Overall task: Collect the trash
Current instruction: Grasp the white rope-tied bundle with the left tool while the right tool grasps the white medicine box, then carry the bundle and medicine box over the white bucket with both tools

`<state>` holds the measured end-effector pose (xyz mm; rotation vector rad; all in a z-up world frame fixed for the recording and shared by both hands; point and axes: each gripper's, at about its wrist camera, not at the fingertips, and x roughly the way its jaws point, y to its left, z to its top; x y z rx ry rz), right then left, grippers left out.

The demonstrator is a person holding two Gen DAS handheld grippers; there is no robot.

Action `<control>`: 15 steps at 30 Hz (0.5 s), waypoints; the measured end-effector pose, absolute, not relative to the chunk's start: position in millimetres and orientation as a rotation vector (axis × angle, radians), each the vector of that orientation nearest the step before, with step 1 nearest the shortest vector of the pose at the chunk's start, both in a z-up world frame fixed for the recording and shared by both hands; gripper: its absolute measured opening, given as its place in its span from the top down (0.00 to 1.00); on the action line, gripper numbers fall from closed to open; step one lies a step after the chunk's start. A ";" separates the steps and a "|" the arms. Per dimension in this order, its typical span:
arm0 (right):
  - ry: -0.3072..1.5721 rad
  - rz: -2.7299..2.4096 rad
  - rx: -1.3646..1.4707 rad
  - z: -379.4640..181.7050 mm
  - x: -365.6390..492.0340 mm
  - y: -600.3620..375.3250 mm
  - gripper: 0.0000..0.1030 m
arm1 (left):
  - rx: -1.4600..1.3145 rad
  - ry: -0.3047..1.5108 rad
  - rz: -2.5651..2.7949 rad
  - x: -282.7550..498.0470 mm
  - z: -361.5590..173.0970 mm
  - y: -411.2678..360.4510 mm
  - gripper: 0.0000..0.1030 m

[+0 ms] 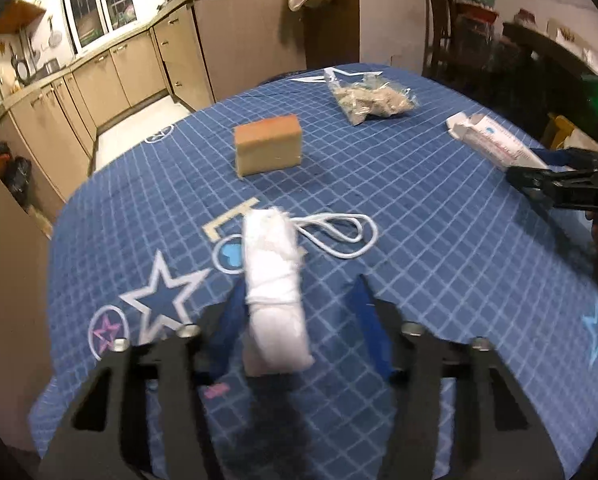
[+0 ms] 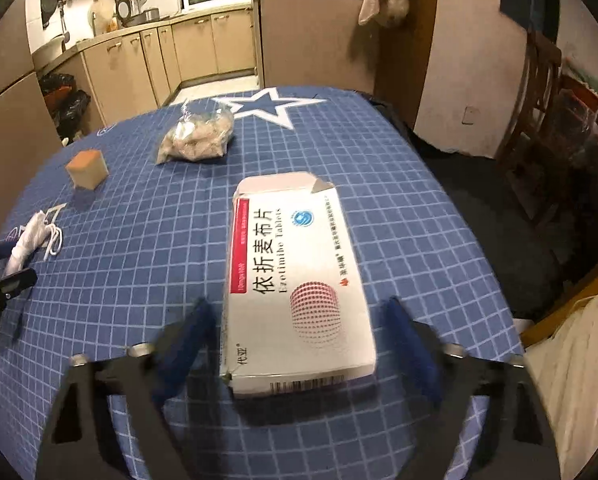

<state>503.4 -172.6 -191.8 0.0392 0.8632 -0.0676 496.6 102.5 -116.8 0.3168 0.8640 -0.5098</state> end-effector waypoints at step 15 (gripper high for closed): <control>0.787 0.052 0.074 -162.3 408.5 -180.4 0.35 | 0.265 0.772 -0.239 401.6 -84.0 55.1 0.77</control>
